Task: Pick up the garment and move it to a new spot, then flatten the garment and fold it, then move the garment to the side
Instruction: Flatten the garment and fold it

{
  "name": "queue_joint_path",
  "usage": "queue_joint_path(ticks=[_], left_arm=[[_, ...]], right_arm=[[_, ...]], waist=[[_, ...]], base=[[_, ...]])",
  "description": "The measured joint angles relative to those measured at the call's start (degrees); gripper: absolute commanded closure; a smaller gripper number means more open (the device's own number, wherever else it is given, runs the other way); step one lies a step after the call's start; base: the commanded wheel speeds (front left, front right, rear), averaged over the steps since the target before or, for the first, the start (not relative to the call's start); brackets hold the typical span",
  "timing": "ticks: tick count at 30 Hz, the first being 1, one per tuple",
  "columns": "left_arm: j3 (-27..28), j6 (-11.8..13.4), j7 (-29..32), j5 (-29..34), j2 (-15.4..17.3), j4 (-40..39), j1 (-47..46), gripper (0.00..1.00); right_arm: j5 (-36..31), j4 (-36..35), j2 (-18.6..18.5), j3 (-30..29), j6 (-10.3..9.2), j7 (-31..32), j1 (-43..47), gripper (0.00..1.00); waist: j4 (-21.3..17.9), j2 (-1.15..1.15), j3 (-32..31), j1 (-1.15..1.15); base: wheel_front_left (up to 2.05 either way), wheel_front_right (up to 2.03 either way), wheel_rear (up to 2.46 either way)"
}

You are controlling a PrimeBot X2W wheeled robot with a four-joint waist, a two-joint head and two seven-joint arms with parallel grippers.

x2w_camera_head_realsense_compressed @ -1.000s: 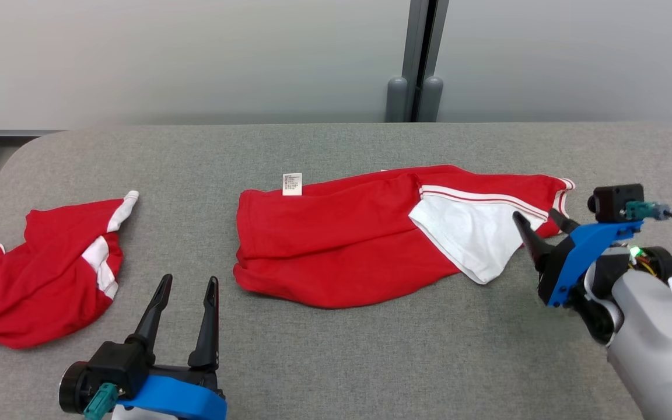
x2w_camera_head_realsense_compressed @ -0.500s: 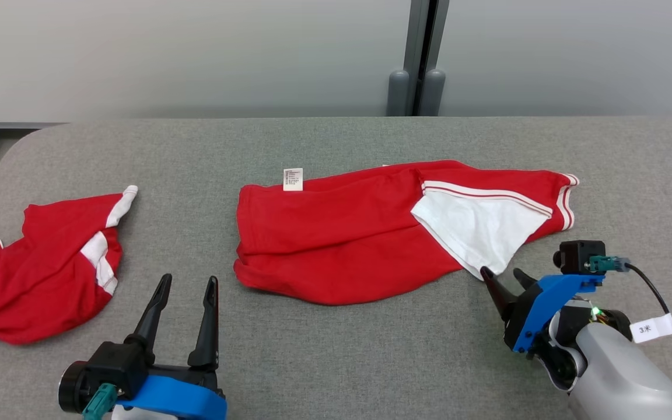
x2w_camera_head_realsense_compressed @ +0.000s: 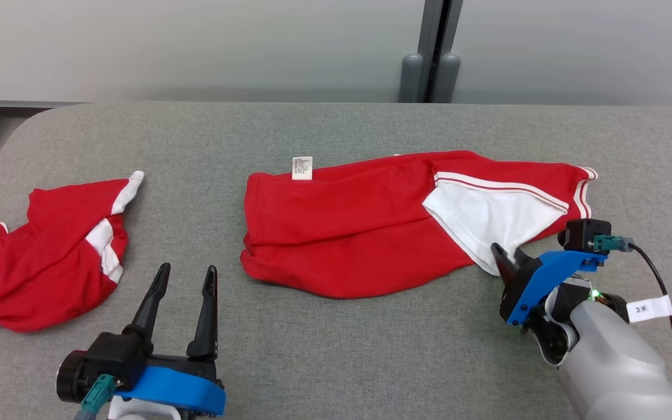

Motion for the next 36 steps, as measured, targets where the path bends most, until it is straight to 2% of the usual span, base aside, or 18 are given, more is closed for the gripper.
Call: queue_joint_path(ticks=[11,18,20,24,29,32,36], left_arm=[[0.80,-0.08,0.00,-0.07,0.02,0.13,0.19,0.00],[1.66,0.16,0.00,-0.16,0.14,-0.23,1.43,0.00],[1.87,0.27,0.00,-0.18,0.19,-0.38,1.80,0.00],[1.94,0.30,0.00,-0.16,0.32,-0.64,2.27,0.00],[1.94,0.33,0.00,-0.16,0.31,-0.78,2.29,0.00],[1.96,0.34,0.00,-0.16,0.30,-0.81,2.31,0.00],[1.83,0.33,0.01,-0.16,0.27,-0.67,2.35,0.00]], right_arm=[[-2.11,-0.37,-0.52,-0.77,0.00,-2.91,0.64,1.00],[-0.19,-8.83,-2.52,-2.83,0.00,-0.99,7.06,1.00],[-0.73,-11.47,-4.23,-3.85,0.00,0.19,9.78,1.00],[-2.57,-16.12,-7.56,-8.62,0.00,2.60,15.83,1.00],[-6.62,-23.37,-7.87,-17.56,0.00,6.34,23.31,1.00],[-10.32,-29.97,-6.46,-23.60,0.00,9.56,27.64,1.00],[-14.85,-41.53,-1.57,-29.99,0.00,16.13,33.20,1.00]], waist=[[-0.38,0.00,-0.89,0.00],[-2.23,0.00,-1.95,-0.01],[-2.95,0.00,-2.12,-0.01],[-4.02,0.00,-2.37,-0.01],[-4.75,0.00,-2.51,-0.01],[-4.96,0.00,-2.62,-0.01],[-4.89,0.00,-2.98,-0.01]], base=[[0.00,0.00,0.00],[0.00,0.00,0.00],[0.00,0.00,0.00],[0.00,0.00,0.00],[0.00,0.00,0.00],[0.00,0.00,0.00],[0.00,0.00,0.00]])
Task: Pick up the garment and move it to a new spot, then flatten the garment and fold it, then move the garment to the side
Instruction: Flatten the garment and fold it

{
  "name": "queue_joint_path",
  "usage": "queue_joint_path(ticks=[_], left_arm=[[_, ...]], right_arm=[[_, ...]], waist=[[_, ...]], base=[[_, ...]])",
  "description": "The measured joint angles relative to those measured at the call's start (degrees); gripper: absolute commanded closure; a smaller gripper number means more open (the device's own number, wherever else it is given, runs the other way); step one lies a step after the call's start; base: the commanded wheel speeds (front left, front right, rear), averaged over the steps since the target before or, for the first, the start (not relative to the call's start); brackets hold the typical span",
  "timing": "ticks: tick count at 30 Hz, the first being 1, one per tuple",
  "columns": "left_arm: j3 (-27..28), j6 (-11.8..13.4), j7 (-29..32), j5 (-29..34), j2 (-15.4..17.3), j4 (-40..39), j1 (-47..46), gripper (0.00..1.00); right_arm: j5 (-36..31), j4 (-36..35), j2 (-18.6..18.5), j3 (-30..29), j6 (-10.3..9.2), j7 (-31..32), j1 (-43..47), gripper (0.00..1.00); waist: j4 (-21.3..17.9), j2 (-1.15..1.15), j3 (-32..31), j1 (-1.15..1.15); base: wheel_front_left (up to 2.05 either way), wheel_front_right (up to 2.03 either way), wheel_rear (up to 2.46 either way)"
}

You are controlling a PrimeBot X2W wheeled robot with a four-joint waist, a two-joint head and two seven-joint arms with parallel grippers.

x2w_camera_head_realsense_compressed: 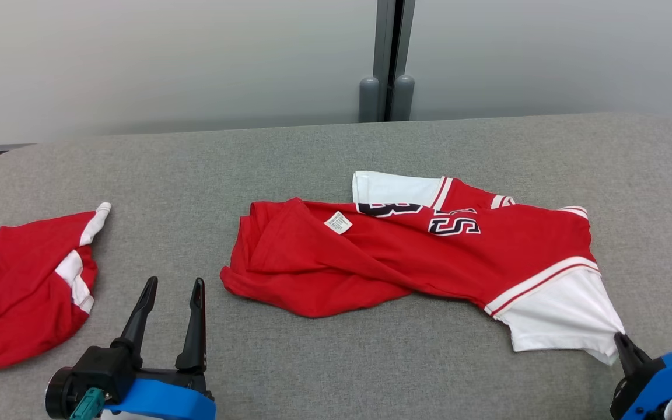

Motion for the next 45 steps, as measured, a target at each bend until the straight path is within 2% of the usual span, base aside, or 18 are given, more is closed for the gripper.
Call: queue_joint_path(ticks=[4,6,9,12,22,27,37,45], left_arm=[[-0.15,0.00,-0.01,-0.02,-0.09,0.10,0.08,0.00],[-0.21,0.00,-0.01,-0.19,-0.15,0.13,0.16,0.00],[-0.29,-0.03,-0.01,-0.20,-0.16,0.26,0.26,0.00],[-0.32,-0.05,-0.01,-0.24,-0.19,0.38,0.27,0.00],[-0.19,-0.23,-0.01,-0.33,-0.43,0.75,0.98,0.00],[-0.05,-0.32,-0.01,-0.32,-0.63,0.82,1.18,0.00],[-0.56,-0.74,0.69,-0.22,-0.62,2.87,0.57,0.00],[-3.34,-1.00,9.84,0.13,-1.98,8.55,-11.01,0.00]], right_arm=[[-3.56,-11.69,4.14,-4.35,0.00,7.72,5.52,1.00],[-5.09,-16.91,5.00,-5.54,0.00,10.24,7.47,0.00],[-6.22,-22.39,5.55,-6.41,0.00,11.27,9.21,0.00],[-7.39,-25.97,5.75,-6.56,0.00,8.99,10.26,0.00],[-13.71,-29.92,5.82,1.94,0.00,-9.93,11.57,0.00],[-16.38,-29.09,5.83,5.01,0.00,-15.46,11.62,0.00],[-16.35,-27.13,5.83,8.08,0.00,-17.07,11.49,0.00],[-15.39,-26.63,5.84,9.37,0.00,-17.23,9.55,0.00]], waist=[[0.21,0.00,-0.35,0.00],[0.26,0.00,-0.41,0.00],[0.39,0.00,-0.50,0.00],[0.51,-0.01,-0.65,0.00],[0.46,0.00,-1.85,0.00],[0.50,0.00,-2.29,0.00],[0.43,0.00,-1.65,0.00],[-0.98,0.00,1.08,0.01]], base=[[0.00,0.00,0.00],[0.00,0.00,0.00],[0.00,0.00,0.00],[0.00,0.00,0.00],[0.00,0.00,0.00],[0.00,0.00,0.00],[0.00,0.00,0.00],[0.00,0.00,0.00]])
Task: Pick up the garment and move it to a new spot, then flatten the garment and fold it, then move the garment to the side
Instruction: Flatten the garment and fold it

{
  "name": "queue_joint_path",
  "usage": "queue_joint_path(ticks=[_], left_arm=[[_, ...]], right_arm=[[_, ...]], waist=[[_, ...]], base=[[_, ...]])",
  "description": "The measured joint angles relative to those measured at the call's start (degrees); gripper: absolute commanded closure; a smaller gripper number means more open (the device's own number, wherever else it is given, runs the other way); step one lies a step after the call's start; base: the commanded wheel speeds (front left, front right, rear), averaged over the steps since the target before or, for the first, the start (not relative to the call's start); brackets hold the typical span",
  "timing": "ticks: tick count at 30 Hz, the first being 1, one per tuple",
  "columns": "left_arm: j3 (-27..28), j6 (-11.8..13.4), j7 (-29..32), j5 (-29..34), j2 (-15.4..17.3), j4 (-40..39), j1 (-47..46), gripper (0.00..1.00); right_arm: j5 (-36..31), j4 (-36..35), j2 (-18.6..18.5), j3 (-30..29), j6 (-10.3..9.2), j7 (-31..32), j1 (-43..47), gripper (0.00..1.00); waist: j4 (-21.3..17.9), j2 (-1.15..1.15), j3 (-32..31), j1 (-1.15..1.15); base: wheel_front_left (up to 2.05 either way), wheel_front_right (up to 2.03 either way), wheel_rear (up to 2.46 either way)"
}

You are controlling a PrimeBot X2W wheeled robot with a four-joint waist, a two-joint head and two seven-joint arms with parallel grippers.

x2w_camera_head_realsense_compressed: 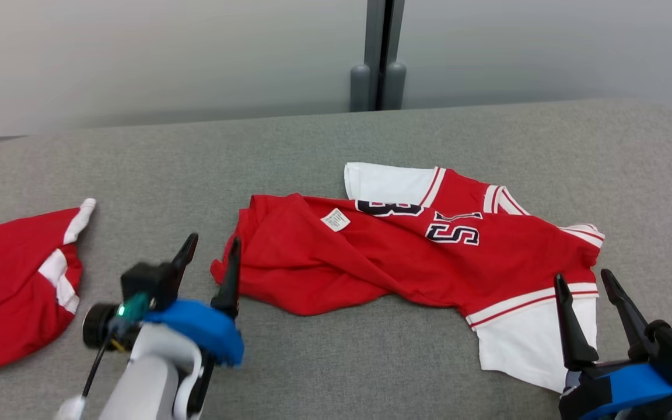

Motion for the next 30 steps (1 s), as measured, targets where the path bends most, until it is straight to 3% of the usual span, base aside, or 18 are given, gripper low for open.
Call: queue_joint_path(ticks=[4,14,20,30], left_arm=[[-1.04,0.68,6.68,-0.65,-1.78,4.90,-7.87,0.00],[-1.49,5.82,19.62,-4.72,-4.99,16.06,-22.58,0.00],[-1.89,7.79,22.24,-4.83,-4.92,20.40,-27.75,0.00],[-3.30,8.37,28.86,-4.05,-2.81,26.06,-30.78,0.00]], right_arm=[[0.56,0.24,-0.02,1.02,0.00,-0.35,-1.07,0.00],[1.81,1.78,0.01,5.37,0.00,-1.52,-4.63,0.00],[3.16,3.59,0.00,7.37,0.00,-2.96,-5.98,0.00],[4.53,6.26,0.00,8.80,0.00,-5.37,-7.74,0.00]], waist=[[-0.98,0.00,2.03,0.00],[-5.18,0.01,7.36,0.00],[-7.45,0.02,9.51,0.01],[-9.81,0.02,11.52,0.00]], base=[[0.00,0.00,0.00],[0.00,0.00,0.00],[0.00,0.00,0.00],[0.00,0.00,0.00]])
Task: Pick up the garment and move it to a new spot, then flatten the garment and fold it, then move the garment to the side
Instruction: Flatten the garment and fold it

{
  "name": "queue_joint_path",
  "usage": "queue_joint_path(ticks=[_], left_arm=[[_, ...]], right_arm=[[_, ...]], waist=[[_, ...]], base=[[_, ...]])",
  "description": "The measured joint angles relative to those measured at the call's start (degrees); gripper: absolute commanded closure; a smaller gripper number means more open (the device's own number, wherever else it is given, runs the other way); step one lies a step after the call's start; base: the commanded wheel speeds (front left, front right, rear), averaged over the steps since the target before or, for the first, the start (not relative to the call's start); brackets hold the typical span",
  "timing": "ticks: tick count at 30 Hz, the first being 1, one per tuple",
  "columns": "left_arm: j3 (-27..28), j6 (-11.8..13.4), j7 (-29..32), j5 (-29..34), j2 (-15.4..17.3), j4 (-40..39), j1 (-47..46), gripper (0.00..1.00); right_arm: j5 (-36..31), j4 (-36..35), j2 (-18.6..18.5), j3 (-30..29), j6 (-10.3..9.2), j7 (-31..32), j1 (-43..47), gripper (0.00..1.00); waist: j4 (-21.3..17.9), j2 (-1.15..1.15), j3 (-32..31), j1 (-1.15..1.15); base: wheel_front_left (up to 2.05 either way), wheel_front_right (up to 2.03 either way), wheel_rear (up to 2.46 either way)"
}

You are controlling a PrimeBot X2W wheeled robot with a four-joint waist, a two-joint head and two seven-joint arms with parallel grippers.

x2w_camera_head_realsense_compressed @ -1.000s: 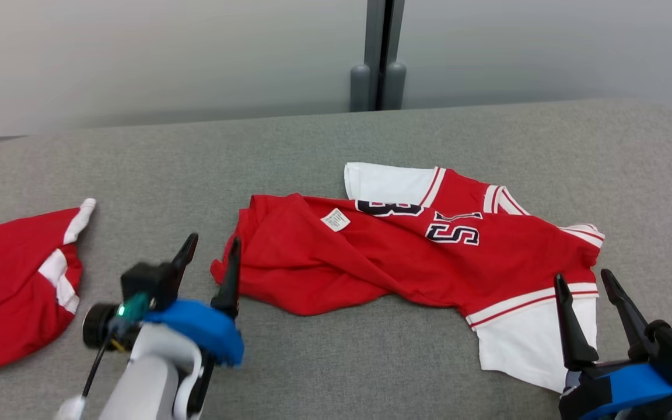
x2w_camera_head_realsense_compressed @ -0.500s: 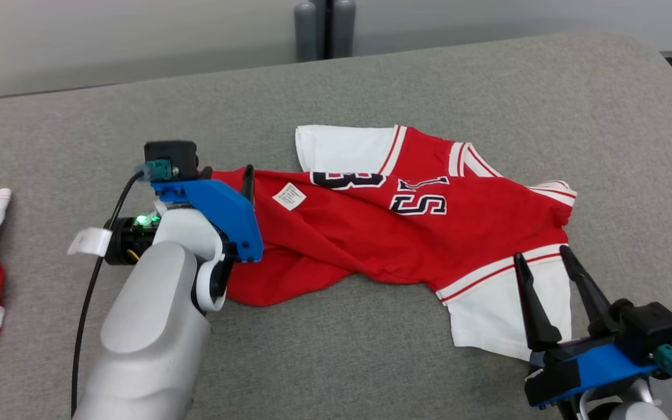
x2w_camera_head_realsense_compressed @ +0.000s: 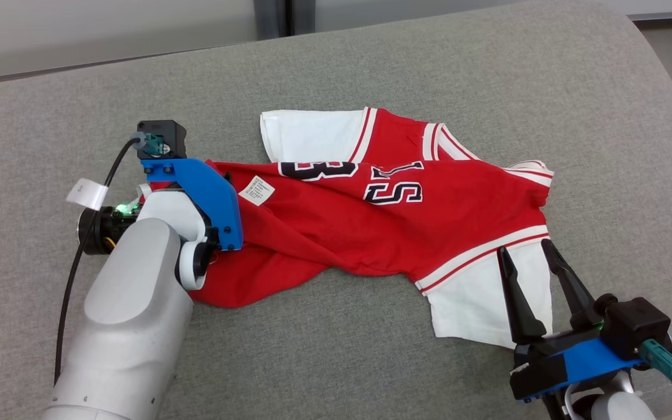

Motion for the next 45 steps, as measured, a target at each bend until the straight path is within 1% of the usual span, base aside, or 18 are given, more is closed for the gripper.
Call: queue_joint_path(ticks=[3,4,5,6,13,17,19,22,25,27,31,34,37,40,41,42,43,45], left_arm=[[-0.54,-0.43,0.48,0.08,0.30,0.49,-0.18,0.00],[-0.71,-0.56,0.47,0.07,0.32,0.68,-0.16,0.20],[-0.96,-0.89,0.46,0.07,0.34,0.82,-0.14,0.79],[-1.34,-1.38,0.36,0.08,0.38,0.96,-0.07,1.00],[-3.57,-3.23,-0.71,0.59,0.19,1.59,0.72,1.00],[-3.97,-4.11,-4.85,0.58,-0.09,-0.26,1.83,1.00],[-3.87,-4.66,-7.61,0.12,-0.33,-2.53,3.20,1.00],[-4.16,-6.17,-11.11,-1.03,-0.59,-7.51,7.38,1.00],[-5.15,-6.66,-12.85,-1.07,0.04,-13.84,12.85,1.00],[-5.67,-6.82,-12.92,-1.20,1.10,-18.59,17.52,1.00],[-6.03,-5.50,-12.02,-1.77,3.11,-28.82,26.14,1.00],[-6.00,-3.77,-10.15,-2.46,4.16,-35.00,32.30,1.00],[-5.92,-2.25,-8.01,-3.18,5.38,-38.78,37.75,1.00],[-5.76,-0.48,-6.22,-3.91,6.02,-40.42,41.66,1.00],[-5.71,-0.10,-5.57,-4.26,6.21,-40.66,42.84,0.78],[-5.58,0.37,-5.56,-4.57,6.28,-41.00,43.79,0.47],[-5.31,0.93,-5.20,-4.70,6.30,-41.32,44.44,0.00],[-4.91,1.67,-4.32,-5.57,6.30,-41.91,45.40,0.00]], right_arm=[[0.13,0.78,0.00,0.26,0.00,-0.38,-0.42,0.00],[0.13,0.97,0.00,0.27,0.00,-0.55,-0.64,0.00],[0.13,1.20,0.00,0.25,0.00,-0.60,-0.77,0.00],[0.13,1.37,0.00,0.19,0.00,-0.64,-0.85,0.00],[0.11,2.49,-0.01,-0.53,0.00,-1.01,-1.02,0.00],[0.11,2.77,0.01,-0.65,0.00,-0.94,-0.98,0.00],[0.10,2.81,0.00,-0.73,0.00,-0.74,-0.82,0.00],[-0.04,2.71,0.01,-1.49,0.00,-0.53,-0.02,0.00],[-0.22,2.34,0.00,-2.18,0.00,-0.01,1.02,0.00],[-0.29,2.08,-0.01,-2.50,0.00,0.29,1.64,0.00],[-0.46,1.18,0.00,-3.10,0.00,1.02,2.49,0.00],[-0.46,0.62,0.00,-3.38,0.00,1.33,2.60,0.00],[-0.36,0.36,0.01,-3.52,0.00,1.55,2.80,0.00],[-0.19,0.20,0.01,-3.30,0.00,1.86,2.78,0.00],[-0.12,0.19,0.01,-3.24,0.00,1.96,2.77,0.00],[-0.07,0.18,0.01,-3.22,0.00,2.00,2.77,0.00],[-0.03,0.18,0.01,-3.13,0.00,2.01,2.77,0.00],[-0.02,0.16,0.02,-3.03,0.00,2.02,2.76,0.00]], waist=[[-0.14,0.00,0.20,0.00],[-0.17,0.00,0.18,0.00],[-0.19,0.00,0.14,0.00],[-0.18,0.00,0.06,0.00],[0.94,-0.01,-1.41,-0.01],[2.00,-0.02,-2.83,-0.01],[2.58,-0.02,-3.73,-0.01],[3.74,-0.03,-5.27,-0.01],[5.08,-0.03,-6.72,-0.02],[5.99,-0.03,-7.61,-0.02],[7.86,-0.03,-8.82,-0.02],[9.07,-0.03,-9.06,-0.02],[10.18,-0.03,-9.03,-0.01],[10.89,-0.03,-8.93,-0.01],[11.01,-0.03,-8.93,-0.01],[11.10,-0.03,-8.95,-0.01],[11.16,-0.03,-8.97,-0.01],[11.22,-0.03,-9.03,-0.01]], base=[[0.00,0.00,0.00],[0.00,0.00,0.00],[0.00,0.00,0.00],[0.00,0.00,0.00],[0.00,0.00,0.00],[0.00,0.00,0.00],[0.00,0.00,0.00],[0.00,0.00,0.00],[0.00,0.00,0.00],[0.00,0.00,0.00],[0.00,0.00,0.00],[0.00,0.00,0.00],[0.00,0.00,0.00],[0.00,0.00,0.00],[0.00,0.00,0.00],[0.00,0.00,0.00],[0.00,0.00,0.00],[0.00,0.00,0.00]])
